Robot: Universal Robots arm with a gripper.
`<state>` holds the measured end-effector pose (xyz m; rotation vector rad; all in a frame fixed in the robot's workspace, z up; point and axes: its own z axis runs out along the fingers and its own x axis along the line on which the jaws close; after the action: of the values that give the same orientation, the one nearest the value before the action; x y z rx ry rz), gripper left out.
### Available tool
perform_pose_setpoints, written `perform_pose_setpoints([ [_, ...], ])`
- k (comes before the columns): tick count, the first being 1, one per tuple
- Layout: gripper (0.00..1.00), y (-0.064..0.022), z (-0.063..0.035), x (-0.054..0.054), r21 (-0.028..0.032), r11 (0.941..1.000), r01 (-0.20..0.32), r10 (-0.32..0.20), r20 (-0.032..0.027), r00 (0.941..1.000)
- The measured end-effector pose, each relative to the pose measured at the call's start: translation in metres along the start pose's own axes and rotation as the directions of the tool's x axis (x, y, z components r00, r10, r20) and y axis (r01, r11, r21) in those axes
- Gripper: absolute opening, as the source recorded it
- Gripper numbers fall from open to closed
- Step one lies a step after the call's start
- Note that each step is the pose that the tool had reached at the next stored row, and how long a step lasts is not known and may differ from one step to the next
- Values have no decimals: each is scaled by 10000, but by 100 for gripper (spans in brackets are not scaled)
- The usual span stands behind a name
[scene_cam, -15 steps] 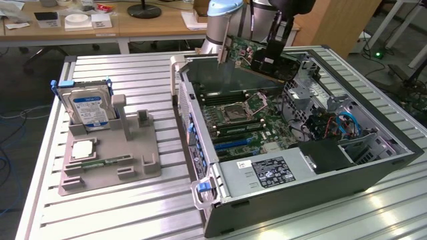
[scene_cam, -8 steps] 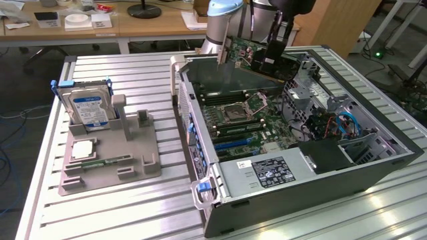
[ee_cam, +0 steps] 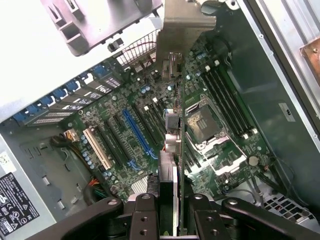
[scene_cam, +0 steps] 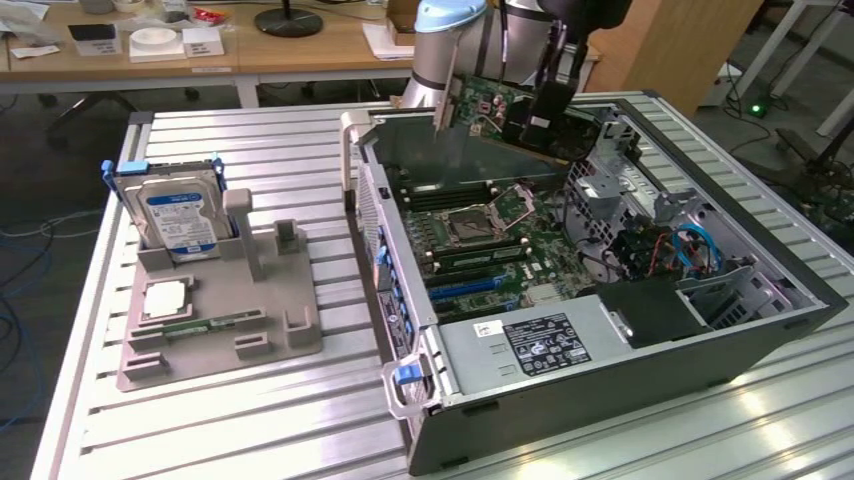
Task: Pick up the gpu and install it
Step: 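Insert the gpu into the slot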
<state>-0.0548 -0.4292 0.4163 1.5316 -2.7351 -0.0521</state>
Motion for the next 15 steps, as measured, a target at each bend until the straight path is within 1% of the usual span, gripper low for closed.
perform_pose_setpoints([
  [7,27,-1,-1,2,-5,9988,490,-490,-17,9988],
  [15,27,-1,1,2,-8,9949,1004,-1004,-29,9949],
])
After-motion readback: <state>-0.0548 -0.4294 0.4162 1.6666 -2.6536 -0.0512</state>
